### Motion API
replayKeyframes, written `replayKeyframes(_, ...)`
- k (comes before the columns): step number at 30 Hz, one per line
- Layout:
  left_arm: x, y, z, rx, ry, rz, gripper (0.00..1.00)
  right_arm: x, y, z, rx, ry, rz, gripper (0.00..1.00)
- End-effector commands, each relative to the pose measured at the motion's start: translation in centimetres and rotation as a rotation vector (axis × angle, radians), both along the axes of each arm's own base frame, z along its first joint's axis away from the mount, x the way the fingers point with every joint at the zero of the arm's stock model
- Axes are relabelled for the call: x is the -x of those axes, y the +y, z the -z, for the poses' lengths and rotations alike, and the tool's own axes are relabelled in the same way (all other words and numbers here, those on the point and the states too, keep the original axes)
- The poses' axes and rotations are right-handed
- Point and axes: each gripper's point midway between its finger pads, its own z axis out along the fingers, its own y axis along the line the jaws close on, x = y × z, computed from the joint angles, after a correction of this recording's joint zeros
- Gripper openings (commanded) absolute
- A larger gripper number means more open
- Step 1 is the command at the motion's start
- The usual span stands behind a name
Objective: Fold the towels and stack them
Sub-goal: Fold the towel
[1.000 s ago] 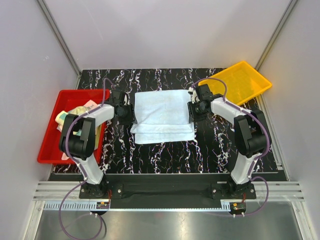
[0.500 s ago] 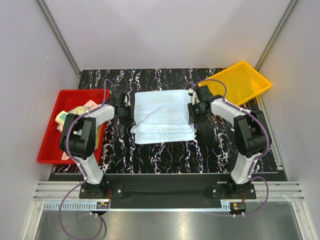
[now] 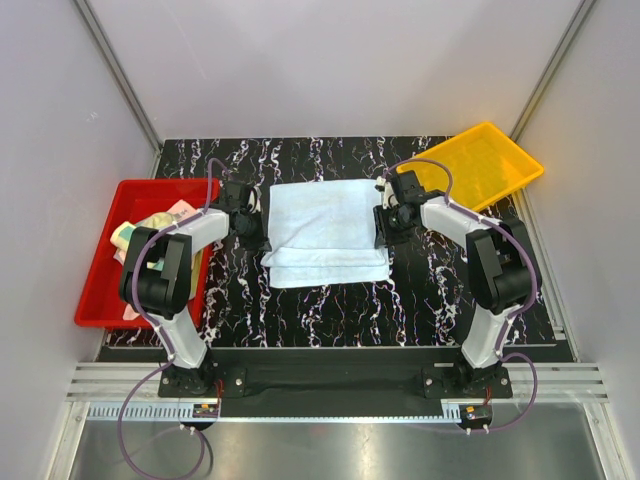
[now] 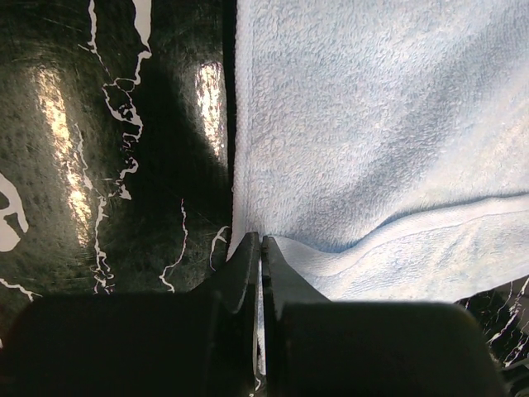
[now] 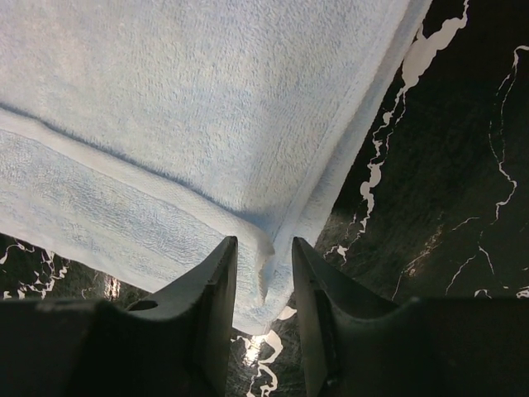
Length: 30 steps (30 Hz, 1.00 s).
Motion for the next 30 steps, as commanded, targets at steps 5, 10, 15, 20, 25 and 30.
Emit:
replayKeyframes(5, -0.5, -0.7, -1.0, 0.043, -0.025, 0.001, 0.00, 0.0, 0.5, 0.5, -0.014, 0.016, 0.004, 0.39)
replayKeyframes(10, -0.5, -0.8, -0.9, 0.046, -0.021, -0.003, 0.00, 0.2, 0.4, 0.6, -0.019, 0.009, 0.000, 0.25)
replayKeyframes(15, -0.8, -0.8, -1.6, 0.053, -0.036, -0.007, 0.00, -0.6, 0.1, -0.5, 0.004, -0.032, -0.005, 0.05)
replayKeyframes(20, -3.1, -0.7, -4.4, 0.029, -0.089, -0.011, 0.00, -3.9, -0.3, -5.0, 0.051, -0.174, -0.008, 0.00)
replayKeyframes(25, -7.9, -1.4, -10.6, 0.036, -0.238, -0.008, 0.00, -9.9, -1.1, -10.2, 0.106, -0.361, -0.008, 0.00)
replayKeyframes(30, -11.3, -1.3, -15.1, 0.012, -0.396, 0.006, 0.00, -14.4, -2.6, -14.1, 0.123, -0.482, 0.000, 0.00)
